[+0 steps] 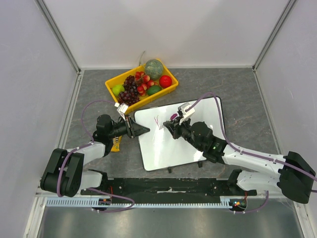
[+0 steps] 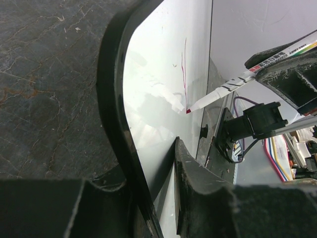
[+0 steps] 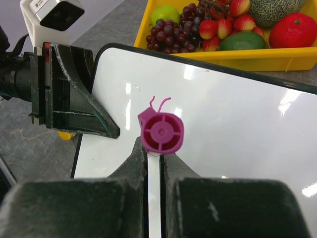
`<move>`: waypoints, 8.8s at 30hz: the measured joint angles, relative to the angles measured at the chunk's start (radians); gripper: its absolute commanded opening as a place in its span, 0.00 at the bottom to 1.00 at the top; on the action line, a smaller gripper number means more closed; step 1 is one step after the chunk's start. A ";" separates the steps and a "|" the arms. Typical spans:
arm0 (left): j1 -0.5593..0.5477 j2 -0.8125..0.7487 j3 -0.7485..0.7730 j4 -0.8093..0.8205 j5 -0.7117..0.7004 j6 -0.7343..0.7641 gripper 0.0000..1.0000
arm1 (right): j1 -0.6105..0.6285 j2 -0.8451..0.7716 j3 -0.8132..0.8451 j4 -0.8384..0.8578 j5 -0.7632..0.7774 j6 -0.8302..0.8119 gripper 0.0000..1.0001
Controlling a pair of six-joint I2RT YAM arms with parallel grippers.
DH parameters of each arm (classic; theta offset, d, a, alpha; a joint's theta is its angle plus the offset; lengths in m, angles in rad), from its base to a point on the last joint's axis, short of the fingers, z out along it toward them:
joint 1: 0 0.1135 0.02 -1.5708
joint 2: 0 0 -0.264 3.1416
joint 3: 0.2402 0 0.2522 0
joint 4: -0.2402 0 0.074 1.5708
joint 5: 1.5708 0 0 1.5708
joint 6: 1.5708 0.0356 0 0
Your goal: Write a sentence on the whiteboard
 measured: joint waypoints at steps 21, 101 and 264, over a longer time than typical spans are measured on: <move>0.000 0.000 0.000 0.005 0.006 0.000 0.02 | -0.041 0.006 0.107 -0.111 -0.010 -0.004 0.00; 0.000 0.005 0.002 0.004 0.006 0.000 0.02 | -0.078 0.037 0.124 -0.124 -0.003 0.032 0.00; 0.000 0.005 0.002 0.004 0.013 0.001 0.02 | -0.146 -0.157 0.071 -0.229 -0.056 0.042 0.00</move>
